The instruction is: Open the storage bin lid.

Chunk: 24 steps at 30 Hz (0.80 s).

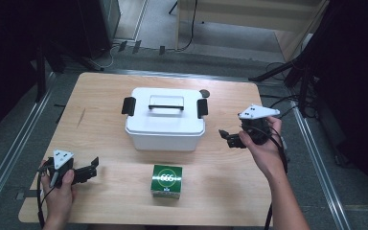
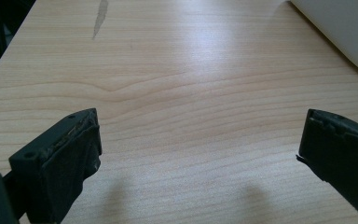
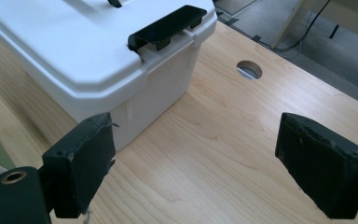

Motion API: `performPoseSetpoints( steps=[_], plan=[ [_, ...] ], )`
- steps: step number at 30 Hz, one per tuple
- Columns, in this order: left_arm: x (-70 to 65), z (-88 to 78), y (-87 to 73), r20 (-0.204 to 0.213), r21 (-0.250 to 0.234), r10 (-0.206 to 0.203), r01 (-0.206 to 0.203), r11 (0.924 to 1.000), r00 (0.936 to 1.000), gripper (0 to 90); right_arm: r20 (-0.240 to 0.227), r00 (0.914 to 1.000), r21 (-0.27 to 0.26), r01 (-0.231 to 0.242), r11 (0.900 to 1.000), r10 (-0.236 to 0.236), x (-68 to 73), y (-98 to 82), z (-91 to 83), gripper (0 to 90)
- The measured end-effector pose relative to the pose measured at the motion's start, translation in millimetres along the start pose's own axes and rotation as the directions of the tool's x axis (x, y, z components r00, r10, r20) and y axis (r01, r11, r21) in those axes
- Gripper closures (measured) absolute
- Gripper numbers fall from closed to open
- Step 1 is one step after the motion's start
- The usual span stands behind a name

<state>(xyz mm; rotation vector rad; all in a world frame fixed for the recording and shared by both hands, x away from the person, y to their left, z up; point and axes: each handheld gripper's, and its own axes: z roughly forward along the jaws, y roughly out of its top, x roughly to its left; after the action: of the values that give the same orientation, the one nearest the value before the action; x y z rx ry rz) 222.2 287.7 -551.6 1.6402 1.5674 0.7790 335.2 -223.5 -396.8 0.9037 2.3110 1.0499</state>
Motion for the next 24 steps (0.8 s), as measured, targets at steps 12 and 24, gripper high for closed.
performPoseSetpoints(
  steps=[12,24],
  plan=[
    [-2.4,0.9,0.2,-0.013,-0.003,0.016,-0.016,0.9999,0.9998,0.0,-0.083,0.9812,0.097,0.182,0.979,-0.174,12.8,32.9,30.6,26.8],
    [-2.0,0.9,0.5,-0.002,0.005,0.021,-0.021,0.9998,0.9998,0.0,-0.181,0.9542,0.132,0.264,0.956,-0.238,18.9,69.2,35.6,34.5]
  ],
)
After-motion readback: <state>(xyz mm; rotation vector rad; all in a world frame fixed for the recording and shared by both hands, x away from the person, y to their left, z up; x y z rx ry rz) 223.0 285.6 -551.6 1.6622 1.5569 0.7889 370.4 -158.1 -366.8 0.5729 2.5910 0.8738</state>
